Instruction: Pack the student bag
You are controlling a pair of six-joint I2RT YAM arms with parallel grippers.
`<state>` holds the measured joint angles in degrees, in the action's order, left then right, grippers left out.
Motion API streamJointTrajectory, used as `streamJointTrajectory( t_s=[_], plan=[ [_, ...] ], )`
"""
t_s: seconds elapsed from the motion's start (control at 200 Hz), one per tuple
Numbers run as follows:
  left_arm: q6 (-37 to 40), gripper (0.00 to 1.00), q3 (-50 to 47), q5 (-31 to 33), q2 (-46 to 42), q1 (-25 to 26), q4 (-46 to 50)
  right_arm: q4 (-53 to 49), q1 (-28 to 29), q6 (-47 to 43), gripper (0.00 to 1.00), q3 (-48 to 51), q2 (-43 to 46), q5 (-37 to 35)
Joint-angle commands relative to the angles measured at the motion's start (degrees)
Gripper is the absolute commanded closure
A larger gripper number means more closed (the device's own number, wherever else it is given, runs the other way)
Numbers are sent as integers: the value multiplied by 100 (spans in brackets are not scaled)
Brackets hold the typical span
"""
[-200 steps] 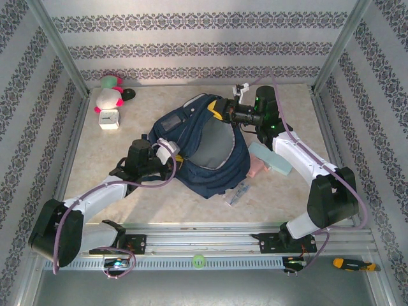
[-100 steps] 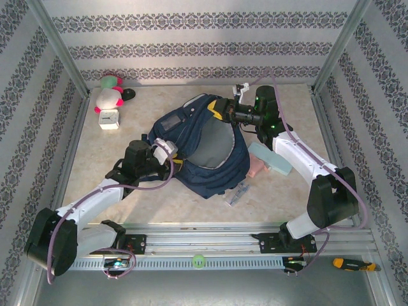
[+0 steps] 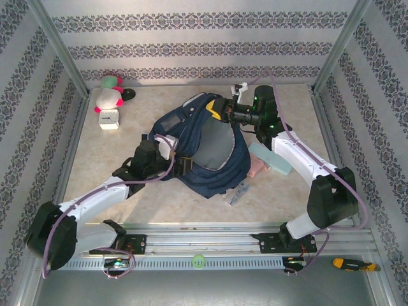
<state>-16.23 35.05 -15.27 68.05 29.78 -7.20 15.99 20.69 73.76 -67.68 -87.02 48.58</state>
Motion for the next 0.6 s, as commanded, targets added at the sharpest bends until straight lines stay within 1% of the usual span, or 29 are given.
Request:
streamJointTrajectory(
  t_s=[0.0,0.105,0.22,0.34,0.595],
  plan=[
    [-1031,16,194,1389,333,37,570,875,80,-59,100,-504,224,150],
    [-1072,16,384,2008,702,38,1281,873,43,-33,100,-586,262,183],
    [-1018,15,494,2381,958,-1,1725,878,-17,2,100,-770,296,215],
    [-993,15,473,2651,1056,-88,1898,875,-97,23,100,-1038,293,231],
    [-876,14,245,2996,1173,-320,1961,1039,-330,251,100,-1494,142,185]
  ],
)
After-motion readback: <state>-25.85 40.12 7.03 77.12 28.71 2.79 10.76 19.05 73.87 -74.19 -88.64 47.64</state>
